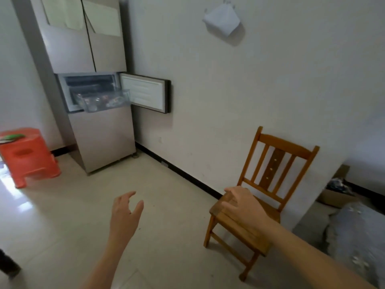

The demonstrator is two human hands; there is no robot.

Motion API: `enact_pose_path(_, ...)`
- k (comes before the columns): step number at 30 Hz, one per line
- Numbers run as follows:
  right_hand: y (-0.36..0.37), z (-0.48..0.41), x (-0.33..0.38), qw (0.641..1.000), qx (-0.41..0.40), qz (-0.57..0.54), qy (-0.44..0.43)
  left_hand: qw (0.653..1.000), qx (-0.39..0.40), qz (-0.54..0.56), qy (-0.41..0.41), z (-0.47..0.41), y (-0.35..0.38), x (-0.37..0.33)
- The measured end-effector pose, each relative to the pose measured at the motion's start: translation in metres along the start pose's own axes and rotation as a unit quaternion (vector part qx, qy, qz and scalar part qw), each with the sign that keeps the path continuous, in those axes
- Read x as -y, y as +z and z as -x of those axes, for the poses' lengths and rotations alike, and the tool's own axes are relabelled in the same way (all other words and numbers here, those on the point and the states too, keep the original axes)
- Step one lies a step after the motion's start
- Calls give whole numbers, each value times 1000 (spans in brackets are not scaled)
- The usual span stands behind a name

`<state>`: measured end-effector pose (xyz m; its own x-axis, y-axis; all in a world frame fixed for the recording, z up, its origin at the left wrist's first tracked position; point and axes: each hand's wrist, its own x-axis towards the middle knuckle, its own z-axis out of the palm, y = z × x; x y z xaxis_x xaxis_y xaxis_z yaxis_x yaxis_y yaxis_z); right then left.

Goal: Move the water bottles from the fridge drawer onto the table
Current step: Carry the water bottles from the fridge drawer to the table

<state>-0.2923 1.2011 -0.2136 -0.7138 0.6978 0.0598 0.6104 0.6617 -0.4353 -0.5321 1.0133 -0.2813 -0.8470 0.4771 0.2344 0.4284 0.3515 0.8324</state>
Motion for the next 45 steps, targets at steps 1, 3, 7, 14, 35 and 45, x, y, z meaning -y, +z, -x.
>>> enact_pose_path(1,-1,-9,-8,1000,2,-11,8,1000,5,-5,5,-9,11,-2)
enact_pose_path(3,-2,-26,-23,1000,3,-18,15,1000,10,-13,19,-24,27,-9)
enact_pose_path(7,-11,-66,-54,1000,0,-5,-2,999,9,-35,30,-55,57,-24)
enact_pose_path(14,-37,-182,-97,995,-8,38,-97,995,-61,-73,40,-119,96,-65)
enact_pose_path(35,18,-481,51,916,31,50,-398,929,-307,-189,-86,-262,18,-28)
enact_pose_path(45,-10,-678,133,926,-28,31,-375,944,-308,-108,-43,-479,17,-3)
